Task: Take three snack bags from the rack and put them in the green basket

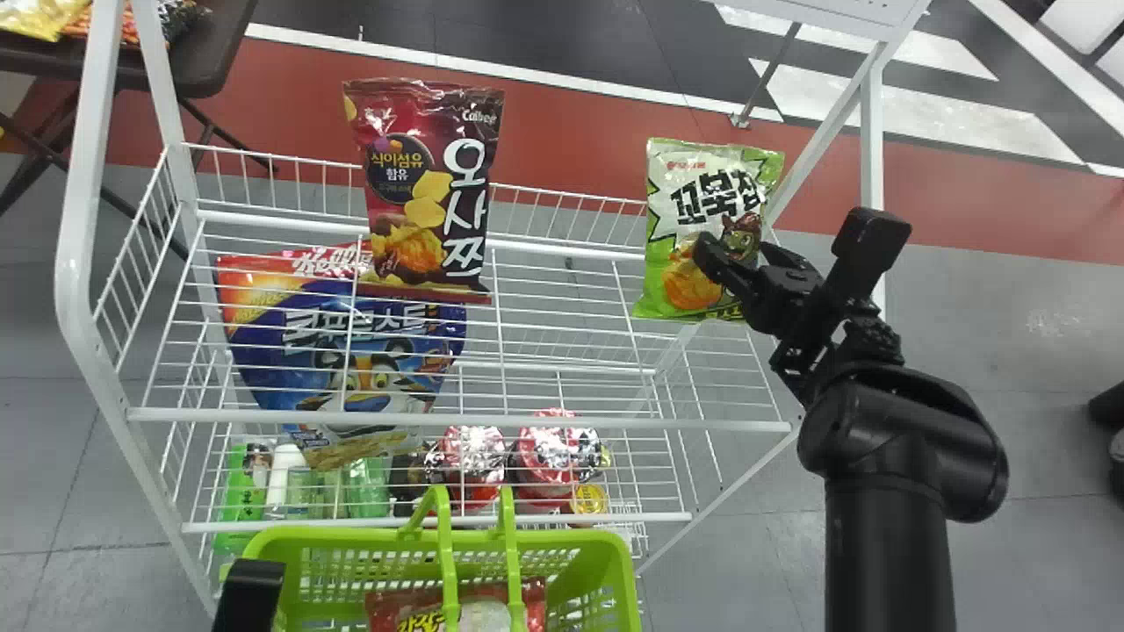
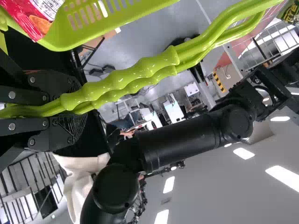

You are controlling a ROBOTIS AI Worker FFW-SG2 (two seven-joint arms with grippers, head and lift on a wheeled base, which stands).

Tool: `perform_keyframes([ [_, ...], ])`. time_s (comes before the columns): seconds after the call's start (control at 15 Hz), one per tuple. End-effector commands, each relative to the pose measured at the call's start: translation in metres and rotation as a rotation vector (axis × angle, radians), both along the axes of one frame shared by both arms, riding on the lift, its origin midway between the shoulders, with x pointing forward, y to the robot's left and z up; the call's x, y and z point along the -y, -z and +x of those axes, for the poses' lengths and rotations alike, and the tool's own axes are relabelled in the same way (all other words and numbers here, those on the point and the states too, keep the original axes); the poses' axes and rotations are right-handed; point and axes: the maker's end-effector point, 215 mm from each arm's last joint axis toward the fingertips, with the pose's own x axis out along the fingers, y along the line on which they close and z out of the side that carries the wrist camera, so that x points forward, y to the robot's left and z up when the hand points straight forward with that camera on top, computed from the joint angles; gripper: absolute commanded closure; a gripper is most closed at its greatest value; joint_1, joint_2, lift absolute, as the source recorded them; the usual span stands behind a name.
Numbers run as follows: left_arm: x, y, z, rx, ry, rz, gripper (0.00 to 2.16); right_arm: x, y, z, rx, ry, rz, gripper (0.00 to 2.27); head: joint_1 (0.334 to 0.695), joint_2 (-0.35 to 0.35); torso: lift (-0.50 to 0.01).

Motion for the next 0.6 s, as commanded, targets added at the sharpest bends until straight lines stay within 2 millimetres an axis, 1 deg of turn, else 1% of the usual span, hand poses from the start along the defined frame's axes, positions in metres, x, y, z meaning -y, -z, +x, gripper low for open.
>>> perform_keyframes([
  [0.0,0.002,0.0,0.0,0.0,0.001,0.001,1.7,0.002,0.005,0.004,-0.014,-0.015,0.001,0.62,0.695,-0.35,-0.007],
  [0.07,0.002,0.001,-0.001,-0.002,0.002,0.003,1.7,0.003,0.006,0.004,-0.019,-0.021,-0.003,1.44,0.695,-0.35,-0.007],
  [0.13,0.002,0.001,0.0,0.001,0.0,0.0,1.7,0.003,0.009,0.002,-0.024,-0.015,0.003,2.11,0.695,-0.35,-0.007],
  [0.2,0.002,0.001,-0.001,0.0,0.001,0.002,1.7,0.002,0.011,-0.001,-0.024,-0.018,0.012,2.13,0.695,-0.35,-0.007],
  [0.27,0.002,0.0,-0.001,0.001,0.001,0.001,1.7,0.001,0.016,-0.009,-0.028,-0.024,0.006,2.17,0.695,-0.35,-0.007],
  [0.33,0.002,0.001,-0.001,0.0,0.001,0.001,1.7,0.002,0.012,-0.014,-0.02,-0.025,-0.007,2.17,0.695,-0.35,-0.007],
  [0.47,0.001,0.0,-0.003,-0.002,0.005,-0.003,1.7,0.002,-0.009,-0.032,0.005,-0.026,-0.029,2.17,0.695,-0.35,-0.007],
  [0.53,0.0,0.0,-0.003,-0.002,0.006,-0.003,1.7,0.005,-0.011,-0.044,-0.011,-0.023,-0.012,2.17,0.695,-0.35,-0.007],
])
